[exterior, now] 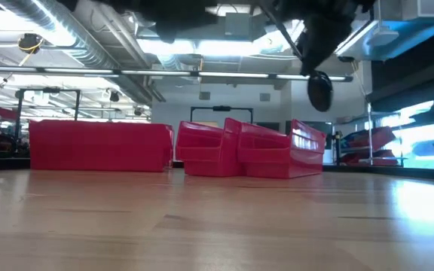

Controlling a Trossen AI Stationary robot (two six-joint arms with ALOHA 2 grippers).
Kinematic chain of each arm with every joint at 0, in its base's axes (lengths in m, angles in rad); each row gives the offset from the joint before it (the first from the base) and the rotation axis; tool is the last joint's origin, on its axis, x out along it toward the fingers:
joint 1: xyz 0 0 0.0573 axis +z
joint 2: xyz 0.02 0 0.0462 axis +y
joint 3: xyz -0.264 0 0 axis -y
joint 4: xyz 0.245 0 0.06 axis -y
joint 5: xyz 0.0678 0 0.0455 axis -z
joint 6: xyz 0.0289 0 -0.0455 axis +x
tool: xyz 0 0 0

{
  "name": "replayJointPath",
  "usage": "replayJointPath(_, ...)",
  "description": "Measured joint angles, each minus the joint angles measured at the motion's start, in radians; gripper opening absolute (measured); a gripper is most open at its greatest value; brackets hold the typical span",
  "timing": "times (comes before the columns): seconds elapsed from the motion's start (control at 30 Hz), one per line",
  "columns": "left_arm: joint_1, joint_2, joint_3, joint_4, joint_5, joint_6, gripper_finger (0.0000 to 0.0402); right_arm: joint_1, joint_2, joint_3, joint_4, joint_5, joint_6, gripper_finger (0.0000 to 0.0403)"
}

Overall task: Sort silverware
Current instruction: Put the black spoon into the middle red bin

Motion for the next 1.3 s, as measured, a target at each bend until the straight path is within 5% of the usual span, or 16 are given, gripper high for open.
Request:
replayJointPath(0.63,0.018,0.145,0.036,0.187,0.004,-0.016,0.0235,-0.005,0.069,0.027,0.116,0.015,-0.019,0.0)
replayJointPath(1.3,0.038,0.23,0.16,0.194,-0.049,0.089,0.0237,-0.004,0.08,0.032,0.082,-0.002,-0.013,0.0)
